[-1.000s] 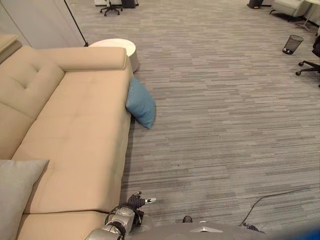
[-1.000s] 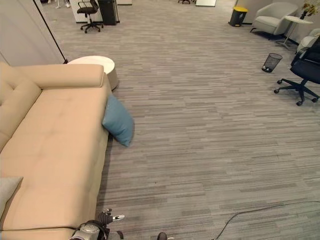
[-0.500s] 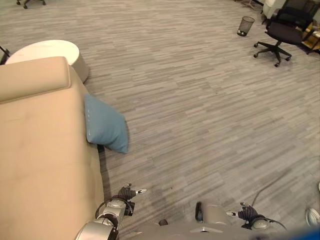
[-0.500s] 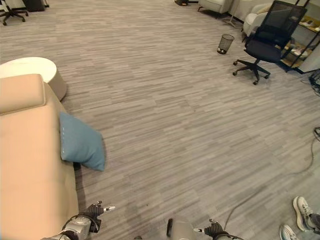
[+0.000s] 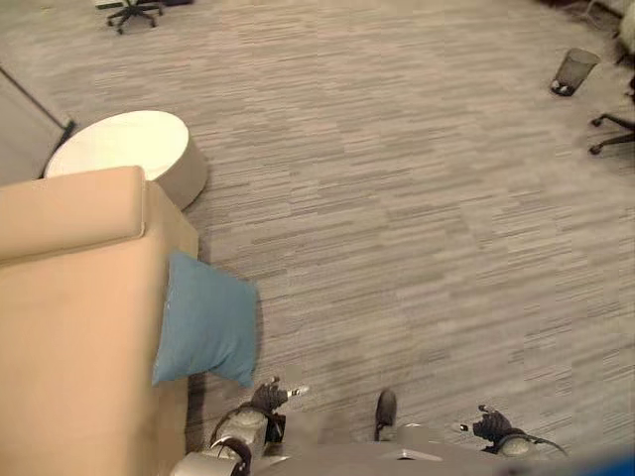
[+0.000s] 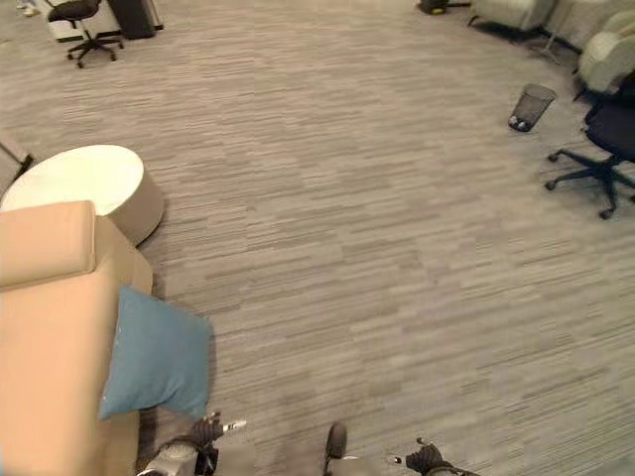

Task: Pick up all the scattered cushions and arrange them neatly on the sofa.

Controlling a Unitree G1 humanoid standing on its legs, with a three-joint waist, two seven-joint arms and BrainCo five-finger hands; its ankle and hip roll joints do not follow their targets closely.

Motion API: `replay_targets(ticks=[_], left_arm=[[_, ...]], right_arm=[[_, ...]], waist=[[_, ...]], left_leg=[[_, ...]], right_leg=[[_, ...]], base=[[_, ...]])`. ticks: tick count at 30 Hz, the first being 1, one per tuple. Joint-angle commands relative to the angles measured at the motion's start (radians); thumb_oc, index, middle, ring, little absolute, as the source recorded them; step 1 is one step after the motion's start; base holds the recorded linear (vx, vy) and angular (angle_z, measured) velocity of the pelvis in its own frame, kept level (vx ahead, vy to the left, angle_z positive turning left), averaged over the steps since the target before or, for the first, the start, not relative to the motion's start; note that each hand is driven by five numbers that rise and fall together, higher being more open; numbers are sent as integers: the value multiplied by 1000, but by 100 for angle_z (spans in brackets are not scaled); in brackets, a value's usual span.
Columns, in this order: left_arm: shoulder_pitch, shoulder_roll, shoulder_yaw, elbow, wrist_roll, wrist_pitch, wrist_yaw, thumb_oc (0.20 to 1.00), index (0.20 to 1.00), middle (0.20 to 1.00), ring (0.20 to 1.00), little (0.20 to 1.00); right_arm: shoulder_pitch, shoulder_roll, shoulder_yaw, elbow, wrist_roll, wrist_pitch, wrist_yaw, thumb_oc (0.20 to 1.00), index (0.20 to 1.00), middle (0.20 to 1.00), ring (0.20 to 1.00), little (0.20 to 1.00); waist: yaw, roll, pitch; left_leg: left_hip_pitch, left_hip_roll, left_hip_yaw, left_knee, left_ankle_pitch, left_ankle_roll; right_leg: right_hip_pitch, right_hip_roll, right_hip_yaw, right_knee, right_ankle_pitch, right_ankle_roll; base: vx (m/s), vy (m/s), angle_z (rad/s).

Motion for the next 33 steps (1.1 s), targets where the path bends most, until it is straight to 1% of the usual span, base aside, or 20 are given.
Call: replay_targets(ticks=[1,3,6,7,10,12,15,16,17,20,21,23,24,25,26,27,29,30,32,33], left_arm=[[52,-25,-70,15,-7,3,-3,1000,1000,1000,1000,1000],[49,-30,-79,14,5,8,0,1000,1000,1000,1000,1000],[49,-31,-95,11,9,13,-1,1000,1000,1000,1000,1000],[55,-33,-93,14,7,13,-2,1000,1000,1000,1000,1000],[77,-32,-78,38,5,15,-1,1000,1000,1000,1000,1000],[84,-29,-71,45,6,16,1,1000,1000,1000,1000,1000],[85,-22,-51,49,7,17,1,1000,1000,1000,1000,1000],[91,-11,-51,47,3,16,0,1000,1000,1000,1000,1000],[75,5,-51,43,3,16,2,1000,1000,1000,1000,1000],[75,29,-61,51,7,13,7,1000,1000,1000,1000,1000],[68,32,-63,53,7,13,6,1000,1000,1000,1000,1000],[59,32,-65,54,7,11,4,1000,1000,1000,1000,1000],[56,33,-70,54,8,10,2,1000,1000,1000,1000,1000],[47,33,-78,53,8,3,0,1000,1000,1000,1000,1000],[47,33,-78,53,8,3,0,1000,1000,1000,1000,1000],[37,33,-74,48,6,1,3,1000,1000,1000,1000,1000],[40,30,-60,46,9,1,2,1000,1000,1000,1000,1000],[40,30,-60,46,9,1,2,1000,1000,1000,1000,1000],[39,26,-55,41,10,2,2,1000,1000,1000,1000,1000],[43,24,-51,39,9,1,0,1000,1000,1000,1000,1000]], right_arm=[[21,-65,-12,30,-14,-32,-26,1000,1000,1000,1000,1000],[26,-54,-16,34,-15,-30,-28,1000,1000,1000,1000,1000],[43,-55,-24,45,-11,-24,-29,1000,1000,1000,1000,1000],[44,-47,-26,50,-9,-21,-26,1000,1000,1000,1000,1000],[40,-24,-3,57,-22,-22,-23,1000,1000,1000,1000,1000],[40,-17,4,54,-25,-22,-19,1000,1000,1000,1000,1000],[19,-15,22,51,-30,-19,-3,1000,1000,1000,1000,1000],[-30,-65,22,70,-21,7,21,1000,1000,1000,1000,1000],[-42,-52,36,65,-2,3,23,1000,1000,1000,1000,1000],[-52,-53,59,66,4,-4,27,1000,1000,1000,1000,1000],[-55,-55,60,59,4,0,30,1000,1000,1000,1000,1000],[-56,-57,61,49,11,-1,33,1000,1000,1000,1000,1000],[-56,-59,62,41,17,-2,37,1000,1000,1000,1000,1000],[-39,-60,49,24,31,-5,39,1000,1000,1000,1000,1000],[-38,-60,49,24,31,-5,39,1000,1000,1000,1000,1000],[-38,-66,37,20,39,-4,37,1000,1000,1000,1000,1000],[-35,-70,27,20,46,-7,41,1000,1000,1000,1000,1000],[-35,-70,28,20,46,-7,41,1000,1000,1000,1000,1000],[-33,-76,19,26,50,-8,35,1000,1000,1000,1000,1000],[-27,-80,17,25,48,-11,36,1000,1000,1000,1000,1000]], waist=[[20,19,-8],[19,22,-14],[17,35,-20],[18,41,-29],[30,43,-55],[39,43,-67],[58,56,-71],[68,53,-74],[73,63,-61],[56,87,-46],[33,97,-32],[21,100,-25],[10,101,-19],[-15,92,-10],[-16,92,-9],[-12,81,-7],[-2,67,-21],[-4,67,-21],[2,62,-31],[2,53,-34]], left_leg=[[25,-38,54,-330,24,78],[-3,-45,119,-420,33,70],[-44,-29,241,-534,88,48],[-15,-34,257,-568,83,50],[45,-87,205,-647,68,60],[79,-101,204,-669,53,70],[115,-112,190,-693,35,88],[129,-116,179,-702,32,93],[160,-115,143,-720,36,104],[199,-118,79,-755,38,113],[225,-126,22,-783,45,118],[226,-131,-15,-794,34,123],[227,-137,-46,-797,29,128],[224,-157,-135,-801,15,133],[225,-157,-136,-801,14,133],[219,-161,-181,-790,3,128],[201,-152,-223,-766,-3,110],[201,-152,-225,-765,-4,110],[188,-142,-254,-761,-1,94],[170,-133,-264,-744,-3,81]], right_leg=[[45,0,1,13,28,147],[65,15,-8,5,10,152],[100,33,-20,5,-16,157],[104,43,-14,5,-19,160],[129,45,3,5,-18,175],[141,40,9,17,-16,180],[124,19,-5,125,-34,197],[117,8,-16,171,-31,206],[78,-9,-25,294,-14,226],[3,-16,2,388,-3,231],[-57,6,82,365,-4,219],[-105,12,148,303,10,208],[-140,27,206,281,20,205],[-190,68,389,226,59,220],[-189,68,388,226,58,220],[-174,59,399,194,73,220],[-125,38,341,138,61,205],[-124,37,340,138,60,204],[-101,32,294,111,53,198],[-77,28,250,99,42,184]], base=[[189,-60,34],[180,-34,38],[180,18,24],[262,97,36],[234,127,12],[155,120,10],[112,134,16],[141,125,-4],[140,95,-6],[128,53,64],[151,-9,116],[122,-49,131],[141,-127,152],[107,-101,144],[128,-195,204],[74,-148,213],[110,-228,144],[100,-196,83],[73,-189,93],[37,-229,73]])
